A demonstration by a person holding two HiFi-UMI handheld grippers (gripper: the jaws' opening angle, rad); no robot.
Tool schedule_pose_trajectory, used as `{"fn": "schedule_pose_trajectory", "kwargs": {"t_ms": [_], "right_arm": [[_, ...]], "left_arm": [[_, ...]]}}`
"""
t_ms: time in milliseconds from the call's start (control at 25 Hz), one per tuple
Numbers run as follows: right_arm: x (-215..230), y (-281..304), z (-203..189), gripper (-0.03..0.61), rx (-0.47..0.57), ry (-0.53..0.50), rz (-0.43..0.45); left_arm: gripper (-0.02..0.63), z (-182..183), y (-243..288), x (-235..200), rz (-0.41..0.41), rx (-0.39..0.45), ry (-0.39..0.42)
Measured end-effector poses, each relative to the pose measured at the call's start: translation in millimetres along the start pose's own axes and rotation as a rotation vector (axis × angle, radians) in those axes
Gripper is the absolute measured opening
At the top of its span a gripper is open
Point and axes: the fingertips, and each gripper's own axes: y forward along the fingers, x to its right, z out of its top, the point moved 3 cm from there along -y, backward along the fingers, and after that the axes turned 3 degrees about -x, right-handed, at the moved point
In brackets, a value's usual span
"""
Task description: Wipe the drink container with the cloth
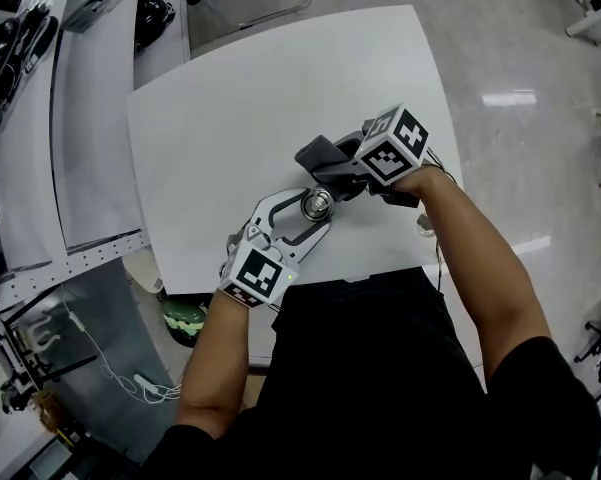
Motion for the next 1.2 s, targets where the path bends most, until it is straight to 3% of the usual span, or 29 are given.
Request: {"fn": "schedule_pose_trajectory", "kwargs": {"t_ms": [240, 840, 1200], "right_arm": [[17.9, 8.2, -12.7, 0.114, -0.007, 0.037, -0.041], [39.6, 23.5, -30.4, 0.114, -0.117, -0.031, -0.254], [40.7, 5.3, -34.0, 0.114, 0.016, 0.053, -0.282]], "left_arm": [[0.253, -5.1, 2.7, 1.7, 0.0, 0.023, -0.012], [0.253, -2.3, 0.5, 1.4, -0.009, 0.016, -0.003], [0.253, -2.3, 2.1, 1.4, 0.004, 0.014, 0.005]]}}
